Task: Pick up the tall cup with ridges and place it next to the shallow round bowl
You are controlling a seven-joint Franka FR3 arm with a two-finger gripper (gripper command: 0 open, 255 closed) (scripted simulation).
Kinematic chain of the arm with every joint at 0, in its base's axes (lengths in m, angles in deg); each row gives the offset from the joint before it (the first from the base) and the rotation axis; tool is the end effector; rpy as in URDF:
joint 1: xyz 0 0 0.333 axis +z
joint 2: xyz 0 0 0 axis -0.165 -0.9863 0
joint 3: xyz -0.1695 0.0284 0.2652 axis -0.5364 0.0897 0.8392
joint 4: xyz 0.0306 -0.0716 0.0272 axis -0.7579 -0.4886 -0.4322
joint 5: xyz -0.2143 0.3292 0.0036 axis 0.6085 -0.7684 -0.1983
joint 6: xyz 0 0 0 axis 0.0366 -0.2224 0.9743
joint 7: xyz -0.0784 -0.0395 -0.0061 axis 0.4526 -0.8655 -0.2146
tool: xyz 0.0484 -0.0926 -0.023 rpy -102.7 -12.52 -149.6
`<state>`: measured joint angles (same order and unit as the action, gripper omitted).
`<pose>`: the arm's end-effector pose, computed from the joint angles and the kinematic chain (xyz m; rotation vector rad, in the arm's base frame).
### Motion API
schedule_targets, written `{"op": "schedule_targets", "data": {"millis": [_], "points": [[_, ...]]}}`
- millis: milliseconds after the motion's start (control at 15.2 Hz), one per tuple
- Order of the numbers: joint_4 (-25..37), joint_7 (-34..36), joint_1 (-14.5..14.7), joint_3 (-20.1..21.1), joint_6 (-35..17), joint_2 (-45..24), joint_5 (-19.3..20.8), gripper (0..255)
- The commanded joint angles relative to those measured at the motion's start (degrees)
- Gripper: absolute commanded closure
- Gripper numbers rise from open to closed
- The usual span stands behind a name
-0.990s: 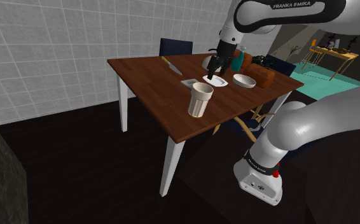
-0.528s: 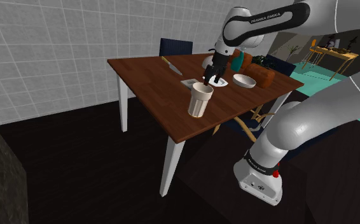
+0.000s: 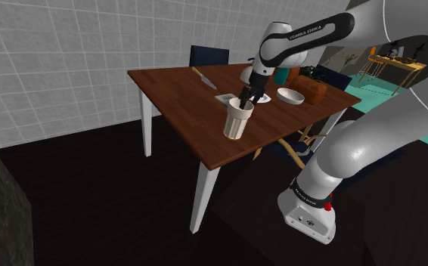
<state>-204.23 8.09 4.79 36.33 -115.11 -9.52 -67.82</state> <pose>0.3760 -0.1433 0.3908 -3.0537 0.2564 -0.0284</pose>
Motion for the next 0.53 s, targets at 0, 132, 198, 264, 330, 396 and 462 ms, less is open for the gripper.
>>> {"op": "schedule_targets", "data": {"millis": [0,132,198,264,330,396,462], "points": [[-0.5,-0.1,0.1,-0.1,-1.0,-0.4,-0.1,0],[-0.5,-0.1,0.1,-0.1,-1.0,-0.4,-0.1,0],[-0.5,-0.1,0.1,-0.1,-1.0,-0.5,-0.1,0],[-0.5,-0.1,0.1,-0.1,-1.0,-0.5,-0.1,0],[-0.5,-0.1,0.1,-0.1,-1.0,-0.5,-0.1,0],[-0.5,-0.1,0.1,-0.1,-1.0,-0.4,-0.1,0],[-0.5,-0.1,0.1,-0.1,-1.0,-0.4,-0.1,255]]}}
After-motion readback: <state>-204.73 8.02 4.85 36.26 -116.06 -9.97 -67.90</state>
